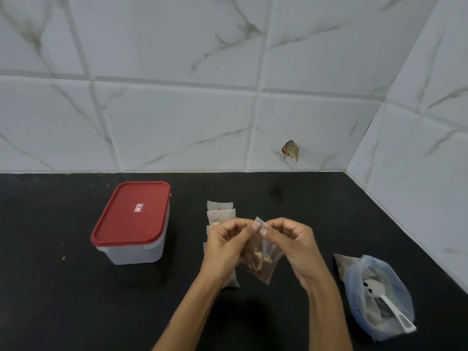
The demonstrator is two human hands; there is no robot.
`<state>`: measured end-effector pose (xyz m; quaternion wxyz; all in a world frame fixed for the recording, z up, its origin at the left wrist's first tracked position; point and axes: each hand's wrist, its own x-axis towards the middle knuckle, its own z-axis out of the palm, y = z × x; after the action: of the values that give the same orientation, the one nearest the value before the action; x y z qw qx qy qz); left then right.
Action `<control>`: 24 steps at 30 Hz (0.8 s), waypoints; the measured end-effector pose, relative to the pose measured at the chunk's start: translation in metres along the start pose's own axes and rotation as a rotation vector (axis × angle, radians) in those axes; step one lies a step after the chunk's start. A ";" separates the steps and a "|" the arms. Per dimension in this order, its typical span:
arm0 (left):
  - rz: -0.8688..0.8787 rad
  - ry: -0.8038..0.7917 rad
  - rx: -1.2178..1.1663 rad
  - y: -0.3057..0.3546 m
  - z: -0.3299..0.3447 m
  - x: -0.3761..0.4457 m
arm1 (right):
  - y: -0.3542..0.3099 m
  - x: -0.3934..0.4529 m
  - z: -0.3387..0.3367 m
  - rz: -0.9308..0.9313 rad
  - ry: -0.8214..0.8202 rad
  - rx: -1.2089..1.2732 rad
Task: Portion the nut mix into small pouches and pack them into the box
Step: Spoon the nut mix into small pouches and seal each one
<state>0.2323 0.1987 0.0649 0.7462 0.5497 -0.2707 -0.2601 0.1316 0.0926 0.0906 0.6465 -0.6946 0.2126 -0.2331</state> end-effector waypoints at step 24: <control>-0.002 0.146 0.089 -0.011 0.039 -0.011 | 0.013 -0.004 -0.029 0.045 0.038 -0.063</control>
<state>0.1967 0.1769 0.0632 0.7386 0.6001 -0.2264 -0.2075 0.1114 0.0707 0.0789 0.6253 -0.7050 0.2476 -0.2250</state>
